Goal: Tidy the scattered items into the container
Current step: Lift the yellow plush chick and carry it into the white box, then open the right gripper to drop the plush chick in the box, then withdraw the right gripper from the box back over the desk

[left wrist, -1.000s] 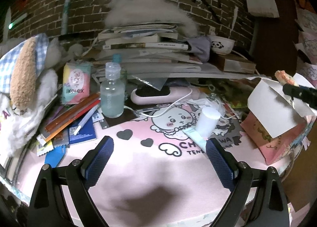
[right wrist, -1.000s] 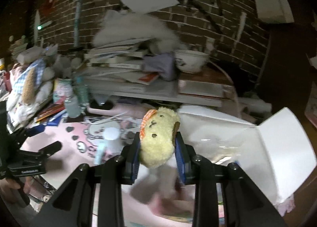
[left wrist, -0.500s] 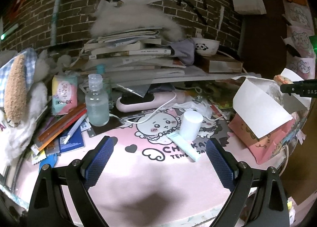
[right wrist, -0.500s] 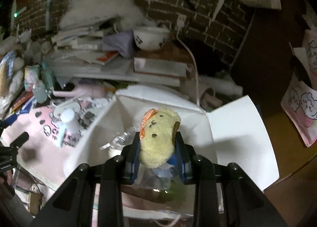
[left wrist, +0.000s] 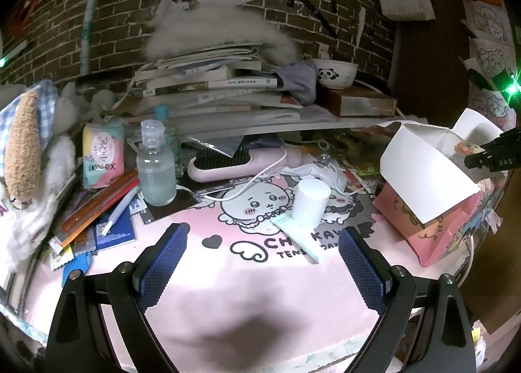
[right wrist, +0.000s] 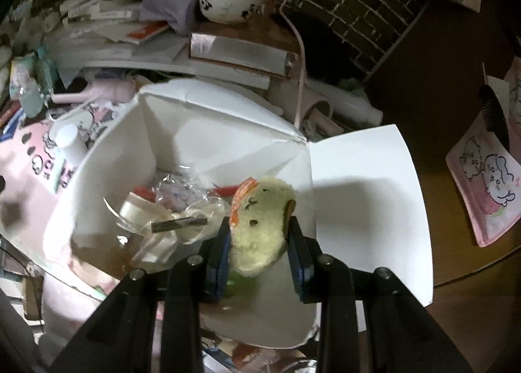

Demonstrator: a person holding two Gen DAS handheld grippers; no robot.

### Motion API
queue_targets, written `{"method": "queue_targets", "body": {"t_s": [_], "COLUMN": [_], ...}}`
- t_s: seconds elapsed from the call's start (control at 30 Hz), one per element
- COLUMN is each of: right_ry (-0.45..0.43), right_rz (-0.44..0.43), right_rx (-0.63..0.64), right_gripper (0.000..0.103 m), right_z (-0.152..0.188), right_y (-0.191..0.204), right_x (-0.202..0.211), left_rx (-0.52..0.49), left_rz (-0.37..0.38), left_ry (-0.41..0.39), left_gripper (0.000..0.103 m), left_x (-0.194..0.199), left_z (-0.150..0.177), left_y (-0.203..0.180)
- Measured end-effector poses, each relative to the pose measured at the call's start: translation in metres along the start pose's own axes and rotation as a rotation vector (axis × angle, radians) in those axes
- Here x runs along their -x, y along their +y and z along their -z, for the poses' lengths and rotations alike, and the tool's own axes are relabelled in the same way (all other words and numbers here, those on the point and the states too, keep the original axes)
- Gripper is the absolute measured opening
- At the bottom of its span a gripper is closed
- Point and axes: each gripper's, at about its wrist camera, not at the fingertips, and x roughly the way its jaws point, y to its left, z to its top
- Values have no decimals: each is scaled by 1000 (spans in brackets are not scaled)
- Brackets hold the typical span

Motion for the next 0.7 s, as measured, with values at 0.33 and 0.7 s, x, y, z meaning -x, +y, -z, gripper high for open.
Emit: {"method": "queue_targets", "body": {"t_s": [0.33, 0.7], "right_ry": [23, -62], "right_rz": [15, -27], "right_rx": [34, 24], "right_gripper": [34, 67], "right_z": [1, 0], "right_y": [-1, 4], "right_x": [-5, 13], "left_rx": [-8, -4], "left_rz": [4, 2], "left_ry": [3, 6], "left_gripper": [93, 93], "left_x": [-1, 0], "left_z": [2, 4], "left_y": [-3, -4]}}
